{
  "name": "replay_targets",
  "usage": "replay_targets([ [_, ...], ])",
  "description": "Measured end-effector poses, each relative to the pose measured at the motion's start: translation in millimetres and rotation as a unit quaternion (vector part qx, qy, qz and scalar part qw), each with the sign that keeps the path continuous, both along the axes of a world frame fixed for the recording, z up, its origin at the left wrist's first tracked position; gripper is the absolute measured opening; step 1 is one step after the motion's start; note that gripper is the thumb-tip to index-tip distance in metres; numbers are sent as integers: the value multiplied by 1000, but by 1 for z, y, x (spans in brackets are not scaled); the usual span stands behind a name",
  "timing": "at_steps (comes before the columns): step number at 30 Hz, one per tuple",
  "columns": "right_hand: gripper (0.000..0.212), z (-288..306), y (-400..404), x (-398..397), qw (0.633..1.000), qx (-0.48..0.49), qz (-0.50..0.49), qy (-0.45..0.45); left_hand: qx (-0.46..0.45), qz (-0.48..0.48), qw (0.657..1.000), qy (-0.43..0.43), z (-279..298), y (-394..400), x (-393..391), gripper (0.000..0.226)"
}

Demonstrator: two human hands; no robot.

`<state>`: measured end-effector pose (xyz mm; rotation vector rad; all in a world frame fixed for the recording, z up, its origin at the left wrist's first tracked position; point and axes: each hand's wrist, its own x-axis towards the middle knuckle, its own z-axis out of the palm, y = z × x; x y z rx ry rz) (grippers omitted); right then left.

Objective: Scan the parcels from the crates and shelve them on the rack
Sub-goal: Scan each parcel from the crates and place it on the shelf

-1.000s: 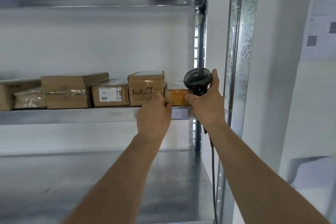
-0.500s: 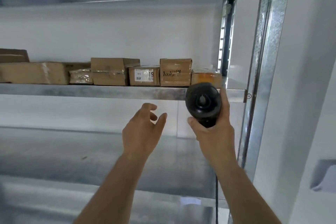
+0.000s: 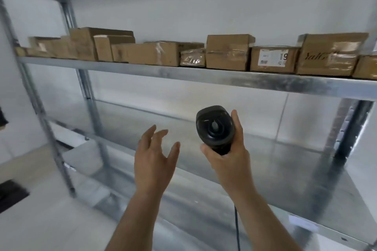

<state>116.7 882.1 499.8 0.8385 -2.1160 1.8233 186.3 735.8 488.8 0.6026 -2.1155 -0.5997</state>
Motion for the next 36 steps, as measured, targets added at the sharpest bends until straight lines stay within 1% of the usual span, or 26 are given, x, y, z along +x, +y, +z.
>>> replay_targets([
  [4,100,-6,-77,13,999,0,44,-6,7,26,1000,5,-4,-71,30,45],
  [7,99,-4,-141,30,996,-4,86,-4,-14,58,998,19,-1,-131,57,43],
  [13,99,-9,-260,72,988,-17,153,6,-22,125,992,21,-7,-248,114,45],
  [17,100,-18,-329,93,979,-9,202,3,-12,176,984,5,-16,-307,147,45],
  [20,99,-24,-375,104,972,-1,235,4,-8,212,977,15,-23,-344,165,40],
  [26,99,-40,-468,107,958,17,287,5,15,257,966,8,-38,-418,179,39],
  [33,103,-43,-598,103,936,-11,352,4,-16,315,948,-28,-38,-528,177,41],
  [36,99,-36,-651,95,925,-15,378,10,-36,330,942,-39,-29,-573,168,41],
])
